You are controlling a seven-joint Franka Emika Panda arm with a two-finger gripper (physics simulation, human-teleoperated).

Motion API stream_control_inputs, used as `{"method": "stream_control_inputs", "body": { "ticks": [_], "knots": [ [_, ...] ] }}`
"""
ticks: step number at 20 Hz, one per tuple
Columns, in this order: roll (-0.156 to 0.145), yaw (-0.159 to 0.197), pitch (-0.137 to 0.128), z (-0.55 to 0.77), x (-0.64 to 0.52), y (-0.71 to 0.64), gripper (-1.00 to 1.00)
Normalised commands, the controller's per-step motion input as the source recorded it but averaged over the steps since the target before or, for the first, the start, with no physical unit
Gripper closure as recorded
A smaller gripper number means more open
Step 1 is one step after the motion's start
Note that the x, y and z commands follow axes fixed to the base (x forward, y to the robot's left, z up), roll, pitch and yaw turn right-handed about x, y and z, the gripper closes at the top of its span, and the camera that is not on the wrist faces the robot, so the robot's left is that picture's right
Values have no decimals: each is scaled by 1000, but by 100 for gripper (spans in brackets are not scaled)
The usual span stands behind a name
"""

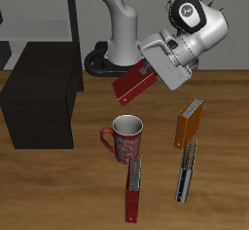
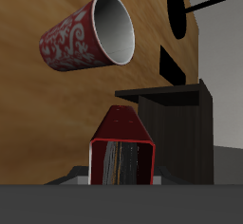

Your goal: Place the left red book in the top region of the shelf

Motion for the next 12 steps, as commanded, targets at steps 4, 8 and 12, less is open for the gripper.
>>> {"method": "stream_control_inputs", "body": {
  "ticks": [4, 8, 12],
  "knots": [
    [-63, -26, 5, 42, 52, -215, 100],
    [-21, -25, 0, -4, 8, -70, 100],
    [-7, -9, -4, -20, -1, -17, 100]
  ]
}}
